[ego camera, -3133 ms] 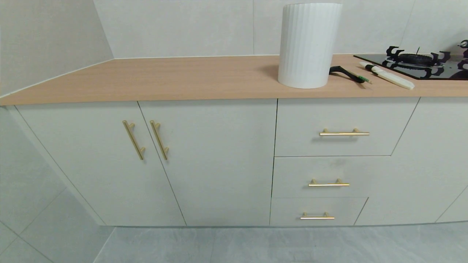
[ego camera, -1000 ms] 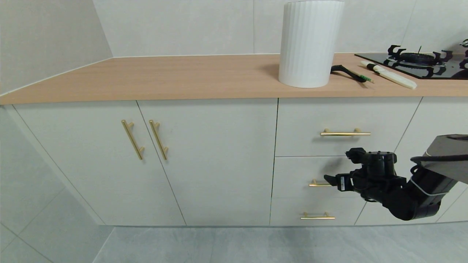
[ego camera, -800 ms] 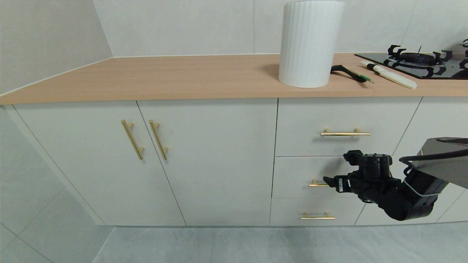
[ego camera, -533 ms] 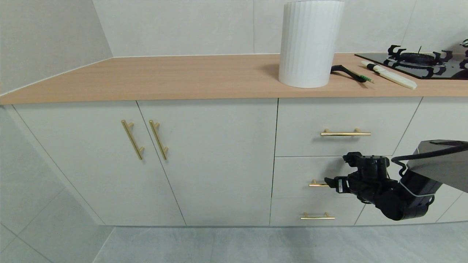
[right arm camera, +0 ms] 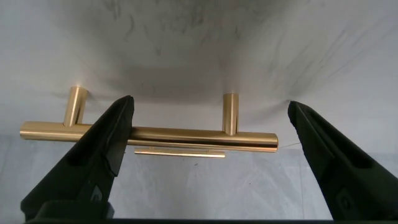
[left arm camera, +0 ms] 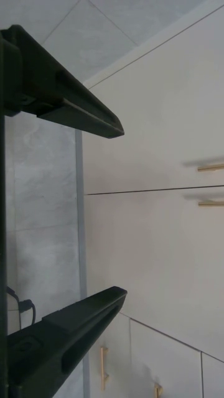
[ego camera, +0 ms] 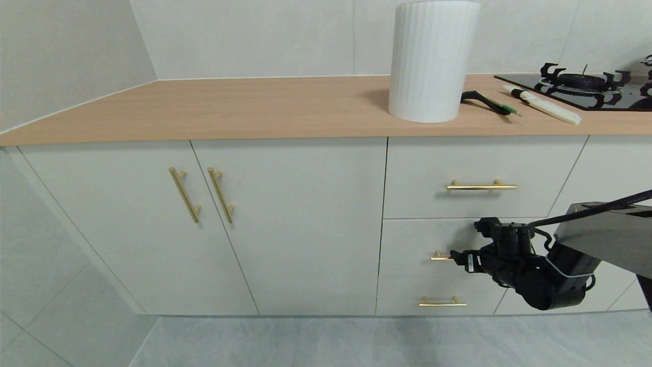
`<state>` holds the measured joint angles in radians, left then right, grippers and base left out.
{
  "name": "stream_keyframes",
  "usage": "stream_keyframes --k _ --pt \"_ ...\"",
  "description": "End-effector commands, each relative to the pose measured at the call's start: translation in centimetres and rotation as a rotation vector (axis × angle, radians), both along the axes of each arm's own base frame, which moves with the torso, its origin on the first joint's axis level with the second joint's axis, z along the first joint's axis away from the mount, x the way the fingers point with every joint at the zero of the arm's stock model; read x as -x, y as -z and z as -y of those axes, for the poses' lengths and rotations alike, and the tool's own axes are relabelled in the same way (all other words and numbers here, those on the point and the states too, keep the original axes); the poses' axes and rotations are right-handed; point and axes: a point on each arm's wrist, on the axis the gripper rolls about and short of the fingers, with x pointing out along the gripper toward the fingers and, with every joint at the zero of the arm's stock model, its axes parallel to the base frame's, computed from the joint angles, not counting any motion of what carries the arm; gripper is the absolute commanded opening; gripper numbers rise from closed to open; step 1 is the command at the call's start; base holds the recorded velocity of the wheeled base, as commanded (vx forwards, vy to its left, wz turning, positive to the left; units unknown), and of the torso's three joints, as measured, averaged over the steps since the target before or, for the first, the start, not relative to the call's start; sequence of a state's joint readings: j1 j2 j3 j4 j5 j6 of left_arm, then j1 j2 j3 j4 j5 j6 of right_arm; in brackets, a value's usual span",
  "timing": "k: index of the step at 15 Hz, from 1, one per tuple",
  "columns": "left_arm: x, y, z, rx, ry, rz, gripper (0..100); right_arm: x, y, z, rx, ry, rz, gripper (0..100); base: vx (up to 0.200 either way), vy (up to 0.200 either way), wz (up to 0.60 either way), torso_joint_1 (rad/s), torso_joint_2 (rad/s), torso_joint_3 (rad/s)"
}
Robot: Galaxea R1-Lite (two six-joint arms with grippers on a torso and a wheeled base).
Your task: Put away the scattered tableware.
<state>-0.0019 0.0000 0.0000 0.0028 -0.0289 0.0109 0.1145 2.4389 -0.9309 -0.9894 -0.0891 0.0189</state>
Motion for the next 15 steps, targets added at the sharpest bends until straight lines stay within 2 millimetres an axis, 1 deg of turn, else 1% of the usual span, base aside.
stream_keyframes --k 1,8,10,12,13,15 --pt "0.0 0.0 0.0 0.000 0.000 0.000 100 0.2 0.3 0.0 0.004 -0.002 -0.018 100 0.000 0.000 0.00 0.000 0.00 0.000" --pt "0.0 0.0 0.0 0.000 0.000 0.000 100 0.4 0.2 0.0 0.006 -0.003 -0.024 100 0.000 0.000 0.00 0.000 0.00 0.000" --pt "0.0 0.0 0.0 0.000 0.000 0.000 100 1.0 -0.3 0.0 0.008 -0.005 -0.033 100 0.000 0.000 0.00 0.000 0.00 0.000" --pt "0.0 0.0 0.0 0.000 0.000 0.000 100 3.5 -3.8 -0.3 0.015 -0.032 -0.125 100 0.000 0.000 0.00 0.000 0.00 0.000" --pt "0.0 0.0 0.0 0.000 0.001 0.000 100 4.9 -5.9 -0.4 0.016 -0.046 -0.162 100 0.000 0.000 0.00 0.000 0.00 0.000" --pt "0.0 0.0 0.0 0.000 0.000 0.000 100 7.3 -10.5 -0.9 0.009 -0.082 -0.131 100 0.000 0.000 0.00 0.000 0.00 0.000"
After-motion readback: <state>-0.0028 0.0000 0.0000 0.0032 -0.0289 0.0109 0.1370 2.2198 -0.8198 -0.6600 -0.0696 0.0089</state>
